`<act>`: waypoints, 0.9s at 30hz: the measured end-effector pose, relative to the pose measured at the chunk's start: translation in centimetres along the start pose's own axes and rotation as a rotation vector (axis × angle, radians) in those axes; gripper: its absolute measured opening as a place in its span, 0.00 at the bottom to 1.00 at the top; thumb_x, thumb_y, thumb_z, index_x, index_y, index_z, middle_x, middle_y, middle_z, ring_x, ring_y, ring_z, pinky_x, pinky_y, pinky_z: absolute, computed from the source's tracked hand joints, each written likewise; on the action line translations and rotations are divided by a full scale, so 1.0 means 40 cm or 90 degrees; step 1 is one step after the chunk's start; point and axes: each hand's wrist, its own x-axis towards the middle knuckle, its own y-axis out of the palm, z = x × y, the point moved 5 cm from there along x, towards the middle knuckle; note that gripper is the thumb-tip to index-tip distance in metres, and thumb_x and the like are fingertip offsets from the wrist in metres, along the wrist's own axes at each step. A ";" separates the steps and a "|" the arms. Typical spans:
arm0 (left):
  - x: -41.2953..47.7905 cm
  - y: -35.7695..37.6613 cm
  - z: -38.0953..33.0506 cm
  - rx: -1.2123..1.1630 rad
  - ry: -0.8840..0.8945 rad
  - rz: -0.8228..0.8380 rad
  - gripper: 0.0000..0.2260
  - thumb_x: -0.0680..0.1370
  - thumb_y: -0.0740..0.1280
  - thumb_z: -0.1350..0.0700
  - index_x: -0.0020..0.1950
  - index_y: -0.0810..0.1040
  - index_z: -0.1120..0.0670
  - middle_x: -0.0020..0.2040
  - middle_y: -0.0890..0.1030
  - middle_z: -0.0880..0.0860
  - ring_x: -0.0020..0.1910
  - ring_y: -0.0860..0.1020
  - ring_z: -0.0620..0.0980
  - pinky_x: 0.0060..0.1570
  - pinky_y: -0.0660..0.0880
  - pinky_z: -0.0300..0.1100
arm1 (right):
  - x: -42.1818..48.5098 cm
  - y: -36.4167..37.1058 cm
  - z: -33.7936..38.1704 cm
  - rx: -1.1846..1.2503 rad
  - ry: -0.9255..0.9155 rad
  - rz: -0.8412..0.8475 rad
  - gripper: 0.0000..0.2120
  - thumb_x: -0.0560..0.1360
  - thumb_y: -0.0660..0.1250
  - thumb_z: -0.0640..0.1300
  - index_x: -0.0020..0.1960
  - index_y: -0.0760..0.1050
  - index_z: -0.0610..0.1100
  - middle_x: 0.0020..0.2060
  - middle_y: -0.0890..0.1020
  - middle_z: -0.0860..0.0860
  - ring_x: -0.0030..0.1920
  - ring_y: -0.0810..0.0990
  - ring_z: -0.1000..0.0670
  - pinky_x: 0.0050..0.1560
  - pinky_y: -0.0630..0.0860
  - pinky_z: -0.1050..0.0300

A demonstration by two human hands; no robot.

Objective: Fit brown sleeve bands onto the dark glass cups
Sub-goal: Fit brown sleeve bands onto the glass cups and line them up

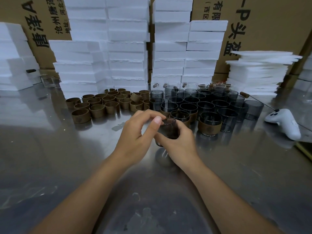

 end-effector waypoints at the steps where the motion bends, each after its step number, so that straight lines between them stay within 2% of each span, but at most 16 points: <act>1: 0.000 -0.002 0.003 0.011 -0.006 -0.012 0.07 0.78 0.59 0.50 0.47 0.77 0.42 0.44 0.79 0.39 0.51 0.76 0.43 0.51 0.70 0.32 | 0.000 -0.001 0.000 0.005 0.000 -0.004 0.16 0.67 0.77 0.47 0.52 0.78 0.53 0.44 0.84 0.57 0.44 0.82 0.60 0.42 0.76 0.66; 5: -0.002 -0.007 0.024 0.049 -0.045 -0.044 0.07 0.77 0.59 0.51 0.47 0.77 0.43 0.44 0.80 0.41 0.51 0.75 0.40 0.51 0.68 0.29 | 0.000 -0.004 0.001 0.011 -0.009 -0.023 0.16 0.66 0.77 0.48 0.52 0.78 0.53 0.44 0.84 0.55 0.46 0.83 0.54 0.49 0.80 0.54; 9: -0.001 -0.007 0.047 0.080 -0.062 -0.033 0.05 0.79 0.64 0.54 0.52 0.78 0.48 0.49 0.80 0.41 0.54 0.75 0.40 0.54 0.69 0.32 | 0.001 -0.012 0.004 0.013 -0.026 -0.051 0.14 0.66 0.76 0.53 0.49 0.79 0.53 0.41 0.84 0.55 0.44 0.82 0.55 0.47 0.79 0.57; 12: -0.001 -0.001 0.057 0.070 -0.072 0.003 0.07 0.79 0.64 0.55 0.56 0.76 0.47 0.51 0.78 0.36 0.55 0.73 0.31 0.52 0.65 0.21 | 0.000 -0.014 0.006 0.010 -0.028 -0.061 0.14 0.64 0.75 0.56 0.47 0.78 0.55 0.40 0.84 0.57 0.43 0.82 0.57 0.45 0.78 0.60; 16: -0.003 0.008 0.066 0.042 -0.088 0.034 0.09 0.80 0.61 0.54 0.60 0.74 0.47 0.54 0.76 0.35 0.56 0.70 0.25 0.50 0.63 0.18 | 0.000 -0.009 0.006 0.020 -0.027 -0.046 0.13 0.65 0.76 0.53 0.49 0.79 0.54 0.41 0.84 0.57 0.44 0.83 0.56 0.48 0.79 0.57; 18: -0.004 0.013 0.070 0.018 -0.106 0.052 0.10 0.81 0.60 0.52 0.62 0.73 0.45 0.56 0.76 0.35 0.56 0.70 0.24 0.50 0.63 0.18 | -0.002 -0.005 0.009 0.029 -0.033 -0.026 0.14 0.66 0.76 0.49 0.50 0.79 0.54 0.42 0.84 0.58 0.45 0.82 0.58 0.49 0.79 0.57; 22: -0.005 0.016 0.070 -0.008 -0.129 0.072 0.12 0.81 0.56 0.47 0.63 0.71 0.43 0.57 0.75 0.34 0.56 0.70 0.24 0.50 0.64 0.18 | -0.008 0.003 0.016 0.005 -0.040 0.006 0.16 0.66 0.76 0.48 0.52 0.78 0.55 0.44 0.84 0.59 0.47 0.82 0.59 0.52 0.80 0.55; 24: -0.004 0.017 0.066 -0.013 -0.130 0.079 0.18 0.77 0.53 0.41 0.64 0.71 0.43 0.57 0.75 0.34 0.55 0.71 0.26 0.50 0.65 0.20 | -0.008 0.008 0.018 -0.013 -0.039 0.025 0.17 0.67 0.76 0.47 0.55 0.78 0.53 0.46 0.84 0.57 0.48 0.82 0.58 0.53 0.80 0.52; 27: -0.002 0.018 0.062 -0.011 -0.122 0.094 0.23 0.75 0.52 0.38 0.66 0.71 0.44 0.59 0.76 0.36 0.59 0.71 0.29 0.52 0.66 0.24 | -0.009 0.012 0.018 -0.024 -0.036 0.045 0.18 0.68 0.75 0.45 0.56 0.78 0.52 0.46 0.84 0.55 0.49 0.82 0.56 0.54 0.79 0.50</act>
